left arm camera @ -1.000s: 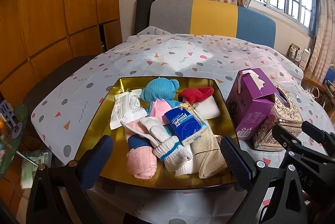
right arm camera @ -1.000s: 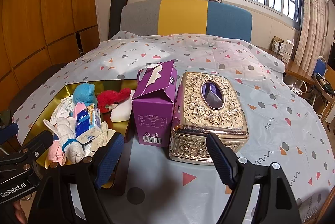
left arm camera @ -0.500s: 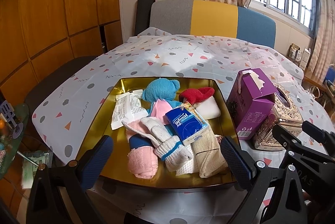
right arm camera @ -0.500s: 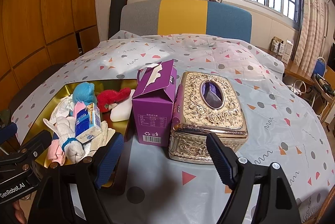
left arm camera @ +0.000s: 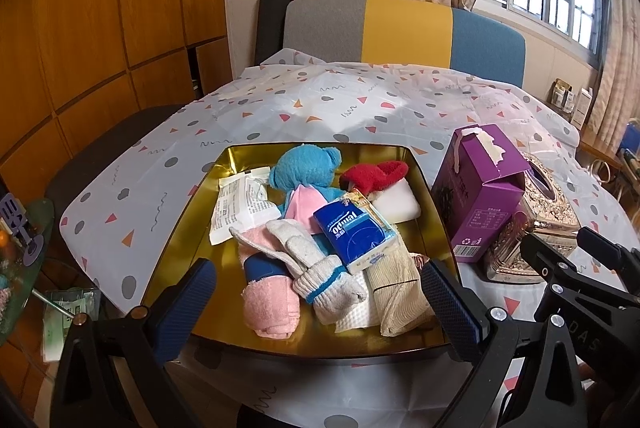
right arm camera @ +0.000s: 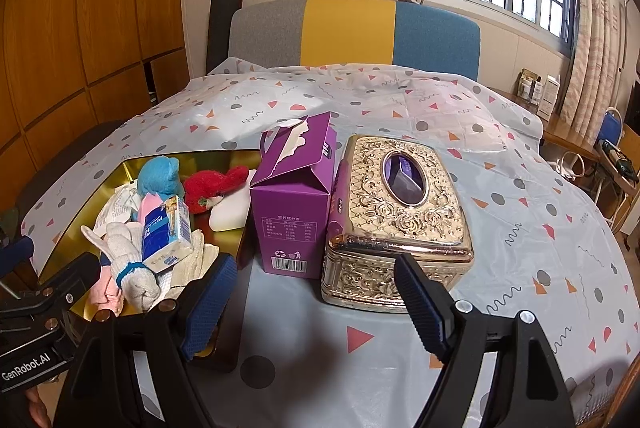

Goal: Organize soft objects

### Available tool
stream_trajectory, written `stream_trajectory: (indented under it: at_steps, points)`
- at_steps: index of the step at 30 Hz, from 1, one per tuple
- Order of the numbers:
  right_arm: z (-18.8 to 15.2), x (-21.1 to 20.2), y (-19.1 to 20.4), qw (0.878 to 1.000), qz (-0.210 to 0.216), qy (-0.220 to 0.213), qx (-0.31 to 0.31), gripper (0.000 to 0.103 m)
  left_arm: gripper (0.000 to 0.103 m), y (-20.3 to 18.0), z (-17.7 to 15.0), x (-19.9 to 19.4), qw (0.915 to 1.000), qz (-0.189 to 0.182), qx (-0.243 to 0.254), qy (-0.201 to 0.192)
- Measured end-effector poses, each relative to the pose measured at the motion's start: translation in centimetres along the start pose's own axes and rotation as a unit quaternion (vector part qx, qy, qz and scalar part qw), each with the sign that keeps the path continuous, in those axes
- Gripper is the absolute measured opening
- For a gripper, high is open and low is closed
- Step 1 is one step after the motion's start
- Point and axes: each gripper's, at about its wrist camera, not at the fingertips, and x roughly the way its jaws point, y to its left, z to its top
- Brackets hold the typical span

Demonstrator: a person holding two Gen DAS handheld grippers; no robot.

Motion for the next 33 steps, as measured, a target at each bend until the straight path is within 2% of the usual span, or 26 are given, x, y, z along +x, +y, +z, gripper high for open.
stream_trajectory:
  at_steps: [15,29,33]
  points:
    - [-0.20,0.20,-0.09,1.000,-0.002,0.005,-0.001,0.082,0.103,-0.34,-0.13,0.65,0.9998,-0.011,0.001,0.016]
    - [-0.19,0.32,-0.28,1.000,-0.003,0.008,-0.001,0.082,0.103,-0.47,-0.19,0.70,0.9998,-0.014,0.005,0.015]
    - [-0.21,0.29,-0.48,1.000,-0.003,0.009,0.002,0.082,0.102,-0.37,-0.22,0.36,0.9999,-0.015,0.004,-0.005]
